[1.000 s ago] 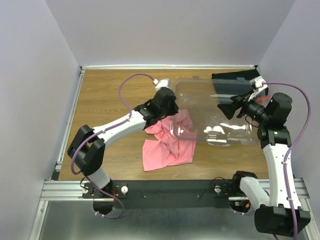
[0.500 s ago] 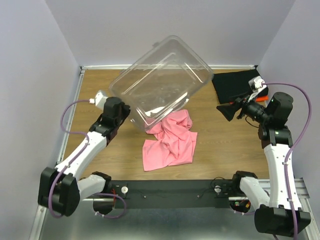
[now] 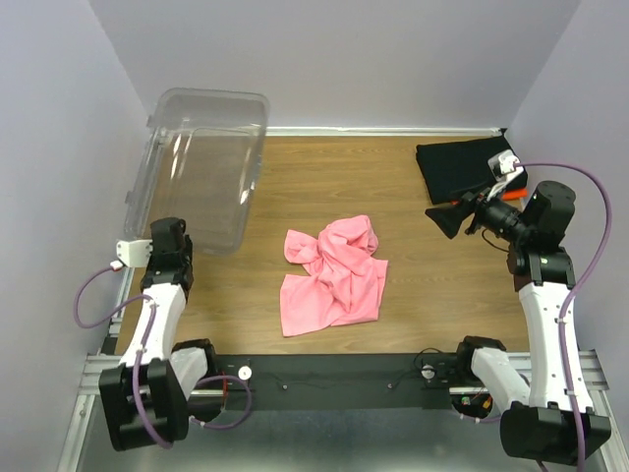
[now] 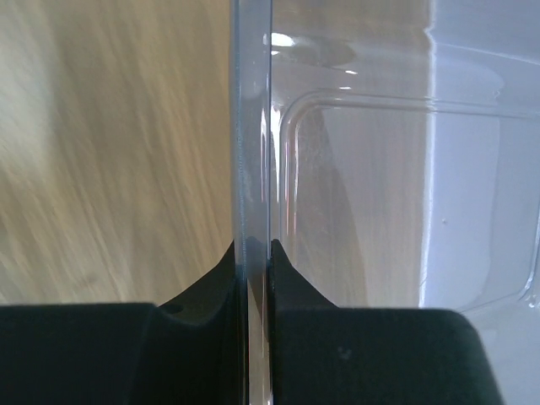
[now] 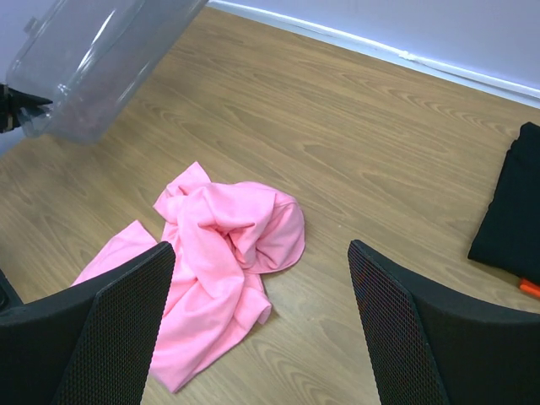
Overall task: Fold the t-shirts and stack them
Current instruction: Flatten the tshirt out
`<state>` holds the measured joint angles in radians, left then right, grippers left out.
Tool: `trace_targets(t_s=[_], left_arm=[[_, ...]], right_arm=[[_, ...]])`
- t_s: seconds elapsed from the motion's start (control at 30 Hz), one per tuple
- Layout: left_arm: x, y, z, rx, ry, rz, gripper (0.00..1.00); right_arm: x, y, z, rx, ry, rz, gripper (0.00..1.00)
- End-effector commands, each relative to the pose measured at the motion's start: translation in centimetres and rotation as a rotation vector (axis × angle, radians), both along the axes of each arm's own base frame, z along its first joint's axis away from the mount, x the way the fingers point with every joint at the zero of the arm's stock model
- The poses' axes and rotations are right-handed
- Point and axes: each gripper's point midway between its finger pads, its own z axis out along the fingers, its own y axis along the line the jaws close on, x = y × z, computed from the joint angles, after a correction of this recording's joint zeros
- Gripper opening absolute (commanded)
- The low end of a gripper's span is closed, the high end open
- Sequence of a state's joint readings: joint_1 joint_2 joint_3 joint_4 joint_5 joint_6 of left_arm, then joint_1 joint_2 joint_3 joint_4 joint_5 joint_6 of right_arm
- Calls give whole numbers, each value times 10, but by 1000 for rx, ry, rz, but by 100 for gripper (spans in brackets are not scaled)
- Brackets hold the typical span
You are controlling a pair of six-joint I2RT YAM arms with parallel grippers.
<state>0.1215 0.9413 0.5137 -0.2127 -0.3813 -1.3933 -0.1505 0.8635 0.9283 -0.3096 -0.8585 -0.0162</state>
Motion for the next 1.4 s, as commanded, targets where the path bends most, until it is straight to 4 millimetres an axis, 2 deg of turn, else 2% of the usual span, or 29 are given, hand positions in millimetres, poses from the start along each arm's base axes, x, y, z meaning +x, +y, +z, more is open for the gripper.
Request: trace_targets(t_s=[0.0,0.03,0.13,0.4,0.73,1.03,1.13,1.17,1.23,1.37], left_arm=[[24,25,19,-22,-114,65,0],[28,29,11,-22,-85,68,0],[38,43,15,4,-63,91,0],[47,69,15,42,-25,159,0],[57,82,-7,-39,-21,273,0],[68,96,-13,-28,26,330,0],[76,96,-12,-37,43,324,31],[78,97,-12,-30,49,313,50],[83,94,-9,-33,51,288,66],[82,91,6,-18,18,261,76]], right_arm=[[-2,-1,0,-2,9,-6,91],[-2,-1,-1,-2,11,-6,91],[0,-1,-2,-1,17,-8,91],[2,-1,-6,0,29,-6,91],[4,-2,-9,-1,39,-10,91],[5,-3,-11,-5,41,-12,91],[6,-3,-12,-6,46,-12,91],[6,-3,-13,-6,48,-13,91],[7,-3,-14,-8,49,-13,91],[7,-2,-16,-12,51,-8,91]])
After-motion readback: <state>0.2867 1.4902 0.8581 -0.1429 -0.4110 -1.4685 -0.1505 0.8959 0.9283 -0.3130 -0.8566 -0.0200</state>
